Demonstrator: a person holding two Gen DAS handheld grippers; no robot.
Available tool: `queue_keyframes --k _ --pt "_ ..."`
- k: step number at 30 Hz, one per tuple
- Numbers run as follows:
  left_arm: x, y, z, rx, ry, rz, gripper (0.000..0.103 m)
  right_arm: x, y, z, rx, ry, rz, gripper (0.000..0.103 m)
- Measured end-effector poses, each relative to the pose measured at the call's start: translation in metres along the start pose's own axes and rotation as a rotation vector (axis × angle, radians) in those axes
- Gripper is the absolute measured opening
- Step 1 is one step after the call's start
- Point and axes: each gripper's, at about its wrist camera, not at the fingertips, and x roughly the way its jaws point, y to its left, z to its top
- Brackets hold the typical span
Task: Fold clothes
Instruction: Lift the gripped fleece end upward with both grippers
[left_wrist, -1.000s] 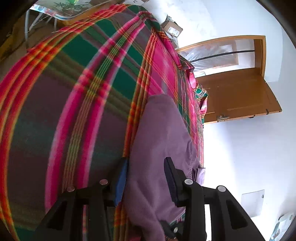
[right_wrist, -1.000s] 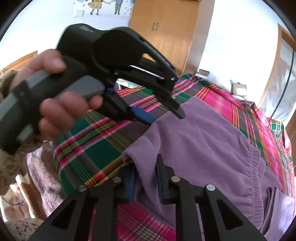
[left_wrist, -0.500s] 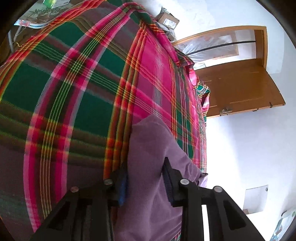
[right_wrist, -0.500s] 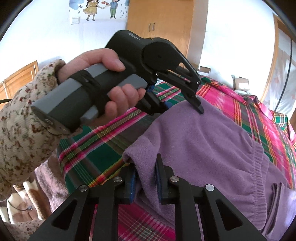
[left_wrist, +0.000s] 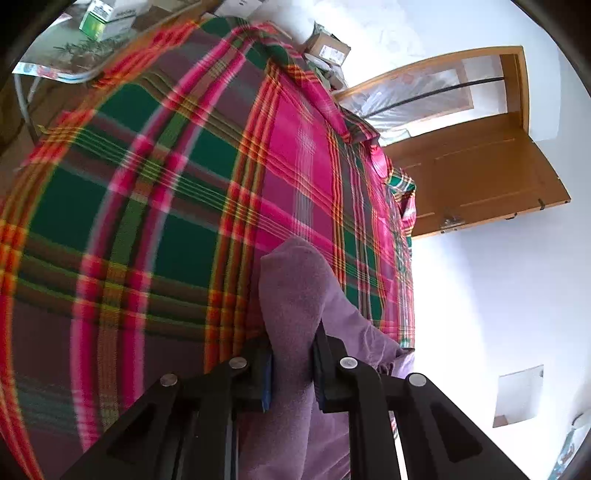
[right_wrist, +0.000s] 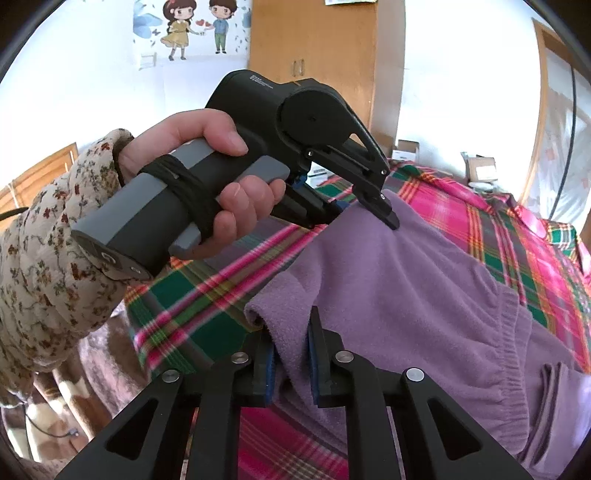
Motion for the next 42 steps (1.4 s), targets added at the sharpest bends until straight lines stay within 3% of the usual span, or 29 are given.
queue_keyframes --k 6,24,35,42 --pt "-0.007 0.003 -0.006 -0.015 -0.012 0.019 0.017 -0.003 -0.003 -0.001 0.033 0.006 0.042 0.015" --pt "-0.03 -0.108 -0.023 0.136 -0.109 -0.004 0.017 -0.094 -0.041 0.012 0.132 -0.226 -0.005 0.015" --pt "-0.007 -0.177 -0.032 0.204 -0.088 -0.091 0.017 -0.153 -0.077 -0.001 0.234 -0.342 -0.067 0.015" --pt "0.019 -0.221 -0.047 0.266 -0.053 -0.099 0.017 -0.193 -0.101 -0.018 0.316 -0.385 -0.108 0.015"
